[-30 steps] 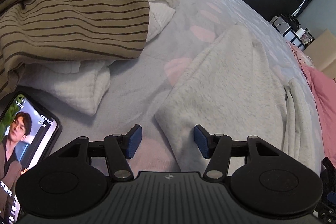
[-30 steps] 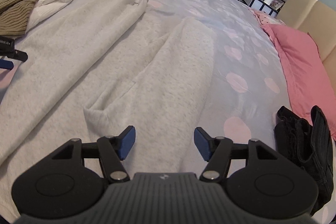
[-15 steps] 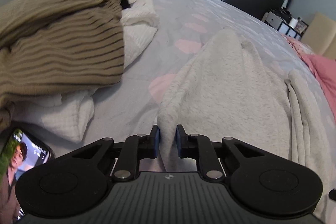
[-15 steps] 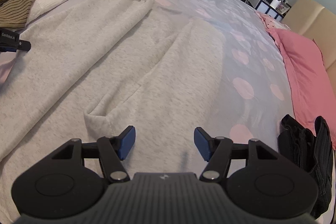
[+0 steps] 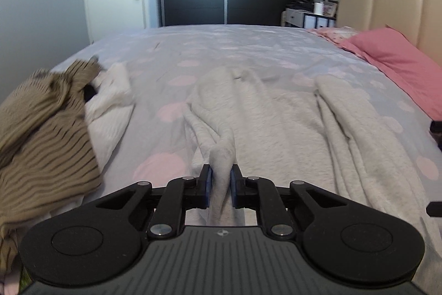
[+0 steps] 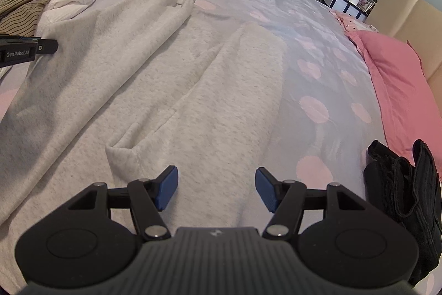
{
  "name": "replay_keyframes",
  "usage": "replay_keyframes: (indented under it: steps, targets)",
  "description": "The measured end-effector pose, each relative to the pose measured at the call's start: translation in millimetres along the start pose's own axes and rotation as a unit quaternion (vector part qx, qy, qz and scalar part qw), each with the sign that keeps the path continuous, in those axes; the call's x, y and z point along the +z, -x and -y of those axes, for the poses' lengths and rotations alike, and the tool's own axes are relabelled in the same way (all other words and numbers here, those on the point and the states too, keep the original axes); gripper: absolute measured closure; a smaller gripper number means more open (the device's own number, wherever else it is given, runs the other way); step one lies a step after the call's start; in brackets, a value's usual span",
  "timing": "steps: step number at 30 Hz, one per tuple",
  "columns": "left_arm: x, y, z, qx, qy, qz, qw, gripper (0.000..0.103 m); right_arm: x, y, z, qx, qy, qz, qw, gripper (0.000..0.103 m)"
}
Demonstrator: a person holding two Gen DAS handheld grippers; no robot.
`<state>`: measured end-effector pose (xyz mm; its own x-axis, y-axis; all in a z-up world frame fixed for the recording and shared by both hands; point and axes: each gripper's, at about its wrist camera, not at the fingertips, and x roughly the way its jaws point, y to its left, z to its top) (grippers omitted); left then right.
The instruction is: Fold clothes
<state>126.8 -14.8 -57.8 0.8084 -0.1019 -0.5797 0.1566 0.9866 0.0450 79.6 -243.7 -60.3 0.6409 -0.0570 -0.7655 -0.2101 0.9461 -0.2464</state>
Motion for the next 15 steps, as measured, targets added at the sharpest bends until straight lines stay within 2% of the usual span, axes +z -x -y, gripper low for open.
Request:
replay_keyframes:
  steps: [3,8,12,15]
  targets:
    - [1,3,22,-0.015,-0.054,0.015,0.9983,0.093,-1,1,3,0.001,-0.004,0.002,1.0,0.038]
    - [-3,6,59,-0.057,-0.149,0.028,0.9867,0.094,-2,3,7,0.002,-0.012,0.004,1.0,0.038]
    - [-14,12,81,-0.088,-0.216,0.026,0.972,0.094,-3,4,11,0.003,-0.019,0.004,1.0,0.038]
    - [-28,16,95,-0.102,-0.269,0.011,0.9578,0.094,-4,6,14,0.005,-0.025,0.005,1.0,0.038]
